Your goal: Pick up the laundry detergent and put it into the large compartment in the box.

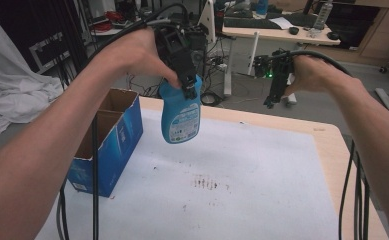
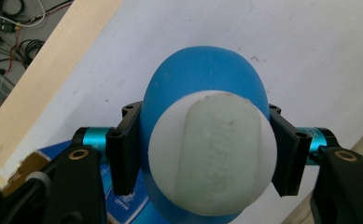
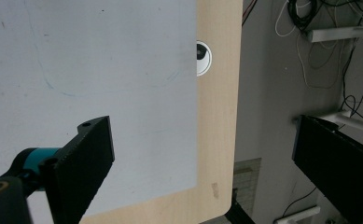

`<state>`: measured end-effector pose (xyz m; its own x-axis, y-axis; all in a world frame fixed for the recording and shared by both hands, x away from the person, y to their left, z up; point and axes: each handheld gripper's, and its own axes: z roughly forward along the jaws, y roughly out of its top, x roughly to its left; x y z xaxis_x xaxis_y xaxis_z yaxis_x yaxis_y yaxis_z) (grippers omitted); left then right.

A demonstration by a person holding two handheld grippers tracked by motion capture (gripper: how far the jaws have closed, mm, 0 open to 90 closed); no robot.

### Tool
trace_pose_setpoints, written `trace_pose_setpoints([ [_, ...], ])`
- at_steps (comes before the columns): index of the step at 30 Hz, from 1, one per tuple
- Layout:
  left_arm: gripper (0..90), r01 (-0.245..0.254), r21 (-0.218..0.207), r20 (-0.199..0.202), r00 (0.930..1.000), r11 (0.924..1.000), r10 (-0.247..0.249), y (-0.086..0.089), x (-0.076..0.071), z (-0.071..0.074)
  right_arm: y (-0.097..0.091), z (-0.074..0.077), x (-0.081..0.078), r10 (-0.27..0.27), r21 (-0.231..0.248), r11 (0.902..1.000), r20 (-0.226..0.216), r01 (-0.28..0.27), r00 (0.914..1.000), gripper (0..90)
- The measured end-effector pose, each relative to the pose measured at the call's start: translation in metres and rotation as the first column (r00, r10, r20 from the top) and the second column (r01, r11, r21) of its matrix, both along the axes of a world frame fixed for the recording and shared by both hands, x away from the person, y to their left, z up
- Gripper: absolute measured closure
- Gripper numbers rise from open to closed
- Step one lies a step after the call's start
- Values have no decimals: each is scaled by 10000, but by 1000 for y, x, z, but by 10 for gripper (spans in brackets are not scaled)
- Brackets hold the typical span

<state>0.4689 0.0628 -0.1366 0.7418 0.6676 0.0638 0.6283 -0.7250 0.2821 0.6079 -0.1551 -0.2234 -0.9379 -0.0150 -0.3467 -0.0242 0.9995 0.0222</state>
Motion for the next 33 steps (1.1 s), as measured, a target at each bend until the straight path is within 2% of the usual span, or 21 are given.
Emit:
trace_pose_setpoints([
  [9, 382, -944, 61, 137, 9955, 9955, 943, 42, -7, 13, 2, 0, -1, 65, -12, 10000, 8, -65, 10000, 47],
  [15, 382, -1569, 191, 125, 9876, 9874, 1567, 74, -15, 22, 4, -2, 1, 74, -20, 10000, -20, -74, 10000, 47],
  [20, 382, -2122, 213, 248, 9770, 9770, 2116, 96, -21, 26, 7, -3, 1, 138, 52, 9999, -18, -138, 9999, 47],
  [23, 382, -2223, 332, 226, 9749, 9744, 2216, 109, -23, 26, 9, -3, 1, 127, 52, 9999, -22, -127, 9999, 47],
  [30, 382, -2702, 378, 263, 9627, 9621, 2693, 135, -31, 25, 8, -1, 1, 79, 134, 9999, -26, -78, 10000, 47],
  [32, 382, -2734, 396, 278, 9618, 9611, 2725, 138, -32, 25, 8, -1, 1, 144, 163, 9998, -26, -144, 9999, 47],
  [33, 382, -2846, 457, 246, 9586, 9576, 2837, 146, -34, 25, 7, -1, 1, 81, 170, 9998, -14, -81, 10000, 47],
])
